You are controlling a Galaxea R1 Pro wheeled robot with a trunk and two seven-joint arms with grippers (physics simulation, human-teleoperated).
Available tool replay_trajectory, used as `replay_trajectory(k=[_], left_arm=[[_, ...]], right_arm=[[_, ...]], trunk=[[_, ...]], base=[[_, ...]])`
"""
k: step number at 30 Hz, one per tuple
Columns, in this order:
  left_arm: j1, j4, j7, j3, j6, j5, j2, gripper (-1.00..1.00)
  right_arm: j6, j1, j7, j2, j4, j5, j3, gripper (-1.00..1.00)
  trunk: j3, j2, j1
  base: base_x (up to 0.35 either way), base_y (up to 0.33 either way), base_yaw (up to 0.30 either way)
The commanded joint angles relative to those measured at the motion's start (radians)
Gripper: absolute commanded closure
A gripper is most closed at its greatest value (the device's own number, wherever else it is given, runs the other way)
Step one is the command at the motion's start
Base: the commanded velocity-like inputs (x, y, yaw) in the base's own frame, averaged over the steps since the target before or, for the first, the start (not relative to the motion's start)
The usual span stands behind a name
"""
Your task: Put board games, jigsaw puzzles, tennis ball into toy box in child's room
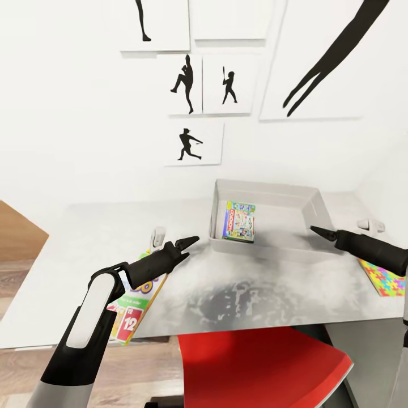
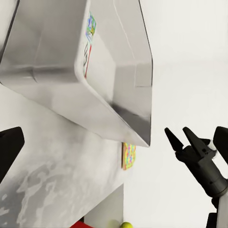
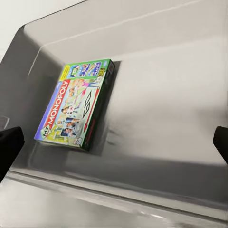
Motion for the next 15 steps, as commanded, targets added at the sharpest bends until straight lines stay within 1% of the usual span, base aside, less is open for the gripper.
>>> replay_trajectory(k=[1, 3, 4, 5, 8, 10, 13, 15], left_arm=[[-0.001, -0.001, 0.010, 0.001, 0.003, 0.010, 0.000, -1.00], [-0.001, -0.001, 0.010, 0.001, 0.003, 0.010, 0.000, -1.00], [-0.001, -0.001, 0.010, 0.001, 0.003, 0.010, 0.000, -1.00], [-0.001, 0.000, 0.010, 0.001, 0.003, 0.010, 0.000, -1.00], [-0.001, 0.000, 0.010, 0.001, 0.003, 0.010, 0.000, -1.00], [0.000, 0.000, 0.011, 0.001, 0.003, 0.010, 0.001, -1.00], [0.000, 0.000, 0.012, 0.001, 0.002, 0.010, 0.001, -1.00], [0.000, 0.001, 0.013, 0.001, 0.002, 0.010, 0.001, -1.00]], right_arm=[[0.008, -0.001, -0.001, 0.000, 0.000, -0.007, -0.001, -1.00], [0.008, 0.001, 0.026, -0.003, 0.000, -0.007, -0.016, -1.00], [0.008, 0.001, 0.026, -0.003, 0.000, -0.007, -0.016, -1.00], [0.008, 0.002, 0.040, -0.004, 0.000, -0.006, -0.022, -1.00], [0.008, 0.003, 0.053, -0.006, 0.000, -0.006, -0.026, -1.00], [0.008, 0.004, 0.072, -0.007, 0.000, -0.006, -0.037, -1.00], [0.008, 0.004, 0.079, -0.008, 0.000, -0.006, -0.044, -1.00], [0.008, 0.005, 0.089, -0.008, 0.000, -0.006, -0.058, -1.00]], trunk=[[0.000, -0.002, 0.001], [0.003, -0.002, 0.001], [0.005, -0.002, 0.001], [0.007, -0.002, 0.001], [0.012, -0.002, 0.001], [0.015, -0.002, 0.001], [0.020, -0.002, 0.001], [0.023, -0.002, 0.001]], base=[[0.000, 0.000, 0.000], [0.000, 0.000, 0.000], [0.000, 0.000, 0.000], [0.000, 0.000, 0.000], [0.000, 0.000, 0.000], [0.000, 0.000, 0.000], [0.000, 0.000, 0.000], [0.000, 0.000, 0.000]])
